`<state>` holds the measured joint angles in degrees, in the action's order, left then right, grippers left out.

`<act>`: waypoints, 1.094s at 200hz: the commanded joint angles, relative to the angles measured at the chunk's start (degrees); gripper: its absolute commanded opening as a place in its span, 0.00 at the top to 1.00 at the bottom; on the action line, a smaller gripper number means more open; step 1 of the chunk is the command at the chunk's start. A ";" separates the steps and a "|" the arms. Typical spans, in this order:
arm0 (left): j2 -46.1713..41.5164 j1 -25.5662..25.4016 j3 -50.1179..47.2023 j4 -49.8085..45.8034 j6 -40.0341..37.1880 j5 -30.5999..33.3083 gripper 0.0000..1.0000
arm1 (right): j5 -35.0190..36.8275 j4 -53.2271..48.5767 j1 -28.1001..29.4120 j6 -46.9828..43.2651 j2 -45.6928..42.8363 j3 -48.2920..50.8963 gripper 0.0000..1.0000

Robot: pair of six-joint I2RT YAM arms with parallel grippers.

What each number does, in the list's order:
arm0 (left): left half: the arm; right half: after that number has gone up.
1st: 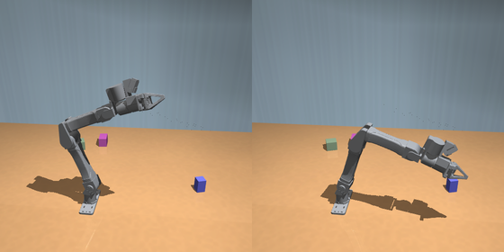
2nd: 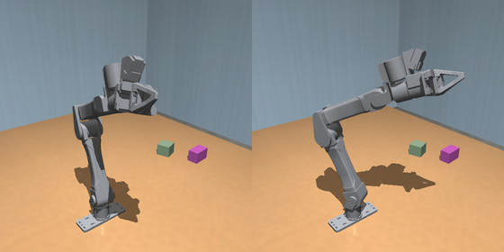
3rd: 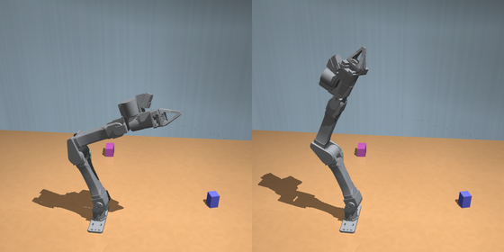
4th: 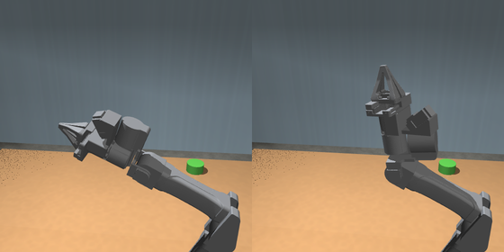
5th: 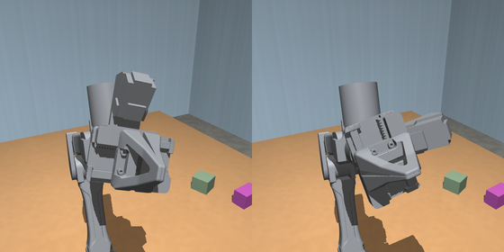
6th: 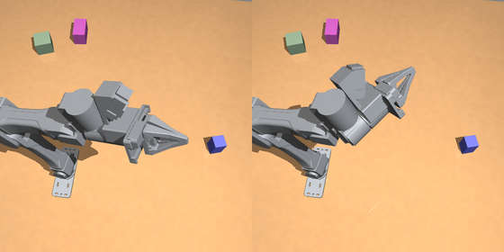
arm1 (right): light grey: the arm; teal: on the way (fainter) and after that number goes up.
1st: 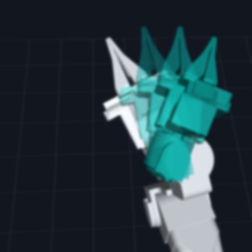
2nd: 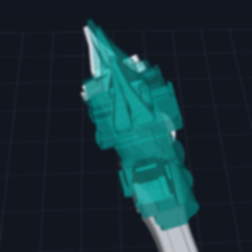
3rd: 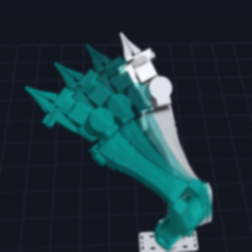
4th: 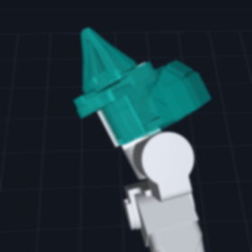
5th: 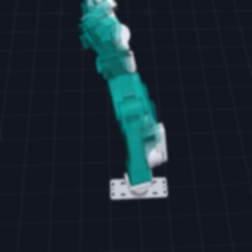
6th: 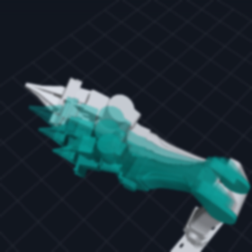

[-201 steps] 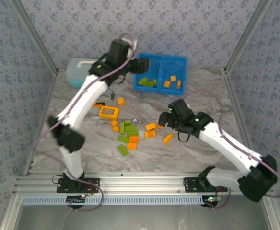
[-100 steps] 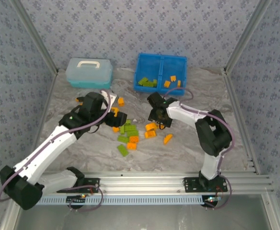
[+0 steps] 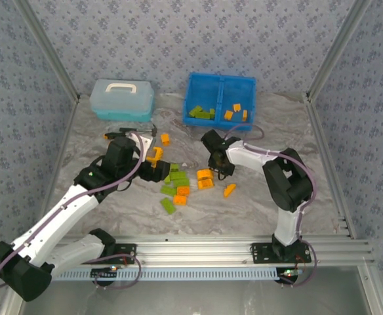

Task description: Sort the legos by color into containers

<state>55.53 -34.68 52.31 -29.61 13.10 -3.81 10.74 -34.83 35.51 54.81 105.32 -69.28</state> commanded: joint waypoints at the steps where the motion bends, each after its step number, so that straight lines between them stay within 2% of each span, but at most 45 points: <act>1: -0.72 -0.27 1.43 1.92 0.43 -0.46 0.01 | 4.38 -3.35 -0.44 -2.16 -8.24 -0.41 0.73; 25: -2.08 -0.25 1.42 1.88 0.36 -1.65 0.01 | 9.10 -3.52 -0.90 -8.89 -14.82 -3.74 0.72; 43: -3.53 -0.36 0.82 2.42 0.73 -2.37 0.01 | 10.98 -2.27 -3.24 -15.43 -14.09 -8.61 0.71; 84: -6.84 -0.46 -0.48 1.59 3.47 -3.74 0.01 | 7.45 -1.93 -12.70 -24.96 1.16 -26.71 0.72; 144: -13.54 -0.55 -3.18 -1.60 7.62 0.31 0.01 | -1.16 -11.11 -20.30 -25.46 27.41 -58.27 0.69; 169: -15.18 -0.52 -3.87 -2.73 7.29 2.46 0.01 | -3.49 -16.06 -22.11 -22.75 35.13 -69.71 0.61; 190: -15.16 -0.53 -4.47 -2.85 6.85 3.94 0.01 | -6.06 -17.68 -22.50 -21.85 37.54 -75.24 0.41; 219: -13.69 -0.53 -4.76 -1.65 6.11 3.88 0.01 | -6.41 -19.47 -22.45 -22.79 33.79 -77.45 0.36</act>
<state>40.77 -34.94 48.18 -31.81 19.59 -1.30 6.48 -50.28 12.82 32.08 142.93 -142.96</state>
